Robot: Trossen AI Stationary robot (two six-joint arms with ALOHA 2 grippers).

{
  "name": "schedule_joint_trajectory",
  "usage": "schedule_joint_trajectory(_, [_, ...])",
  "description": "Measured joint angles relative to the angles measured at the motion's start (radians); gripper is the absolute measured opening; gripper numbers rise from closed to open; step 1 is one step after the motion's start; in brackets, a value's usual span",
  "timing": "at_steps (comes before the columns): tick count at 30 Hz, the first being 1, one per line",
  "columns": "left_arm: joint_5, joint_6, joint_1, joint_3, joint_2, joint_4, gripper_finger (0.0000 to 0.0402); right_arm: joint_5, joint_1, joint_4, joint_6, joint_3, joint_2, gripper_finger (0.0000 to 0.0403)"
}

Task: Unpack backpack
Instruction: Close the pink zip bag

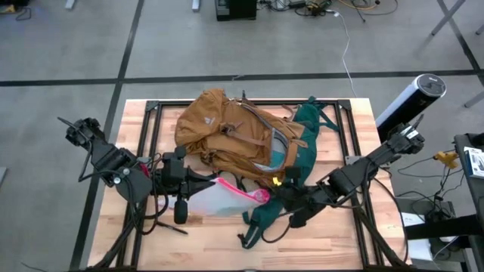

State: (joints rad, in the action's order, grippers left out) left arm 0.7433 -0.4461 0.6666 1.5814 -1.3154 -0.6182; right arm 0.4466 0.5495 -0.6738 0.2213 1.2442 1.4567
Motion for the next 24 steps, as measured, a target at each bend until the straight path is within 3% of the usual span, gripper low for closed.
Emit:
schedule_joint_trajectory(6, [0.004, -0.01, 0.0, 0.0, 0.0, 0.0, 0.0, 0.002, -0.007, 0.205, -0.122, -0.106, 0.0, 0.0176])
schedule_joint_trajectory(10, [0.007, -0.014, -0.001, 0.0, -0.002, 0.003, 0.0, 0.026, -0.044, 0.331, -0.183, -0.175, 0.002, 0.0215])
schedule_joint_trajectory(16, [0.008, -0.035, -0.001, 0.0, -0.002, 0.007, 0.0, 0.035, -0.113, 0.364, -0.181, -0.23, 0.006, 0.0208])
schedule_joint_trajectory(24, [0.008, -0.046, -0.001, 0.0, -0.004, 0.007, 0.0, 0.031, -0.115, 0.356, -0.222, -0.18, -0.011, 0.017])
